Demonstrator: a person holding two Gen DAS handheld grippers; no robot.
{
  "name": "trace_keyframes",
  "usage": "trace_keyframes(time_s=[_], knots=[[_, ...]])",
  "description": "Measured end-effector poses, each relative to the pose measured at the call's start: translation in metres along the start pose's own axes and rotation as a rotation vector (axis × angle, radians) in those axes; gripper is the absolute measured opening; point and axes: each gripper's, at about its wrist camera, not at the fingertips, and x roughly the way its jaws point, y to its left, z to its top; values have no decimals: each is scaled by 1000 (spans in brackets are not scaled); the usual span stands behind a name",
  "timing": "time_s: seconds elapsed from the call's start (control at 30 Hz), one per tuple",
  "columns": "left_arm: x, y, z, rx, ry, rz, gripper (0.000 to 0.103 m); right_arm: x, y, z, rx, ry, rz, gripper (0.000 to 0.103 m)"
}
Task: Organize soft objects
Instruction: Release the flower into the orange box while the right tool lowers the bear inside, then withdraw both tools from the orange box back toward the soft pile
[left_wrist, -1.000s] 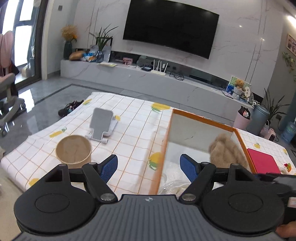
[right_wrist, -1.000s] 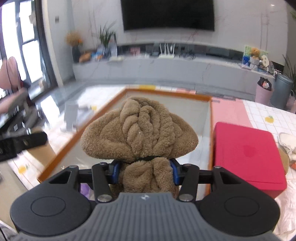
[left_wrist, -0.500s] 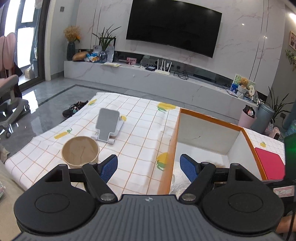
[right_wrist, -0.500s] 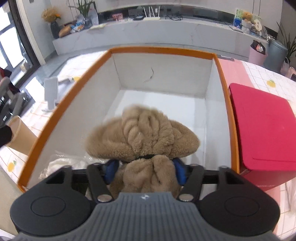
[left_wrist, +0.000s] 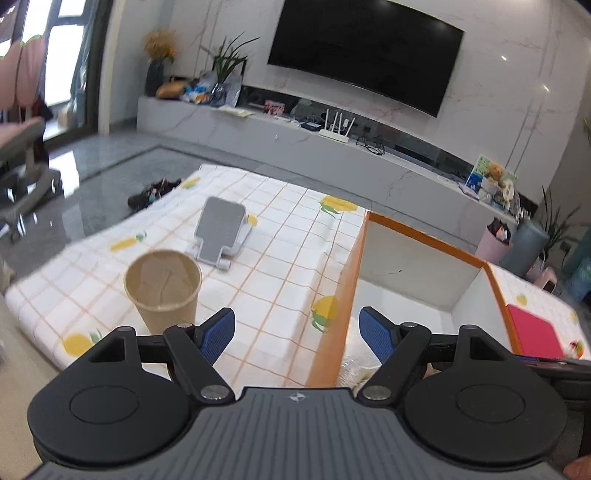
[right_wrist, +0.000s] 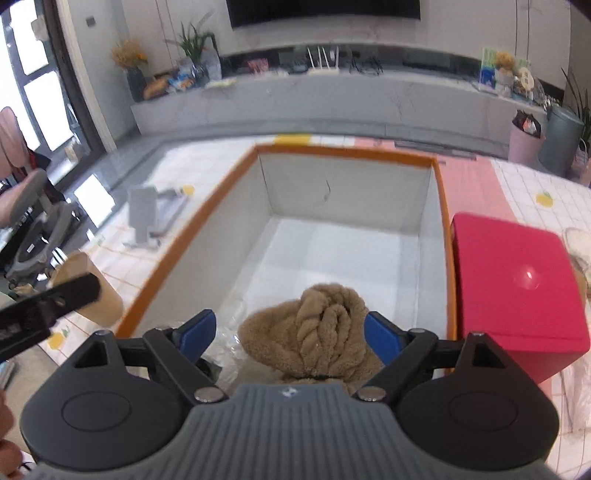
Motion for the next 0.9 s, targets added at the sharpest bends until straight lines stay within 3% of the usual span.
trace_keyframes(time_s=[0.17,0.43,0.7,0.9], knots=[[-14,-15,-1,-1,-4,39,90,-22,-8,0,9,-24,3,86],[-48,-69,10,86,-49,3,90,-72,-46,1,11,-82,-28,86],[-72,-140,1,182,-64,-78,90,-130,-125,-3,6,-137,-119,94],[-64,-197,-21,232,-25,-159,90,-143,-202,-26,-42,-79,-250,98]])
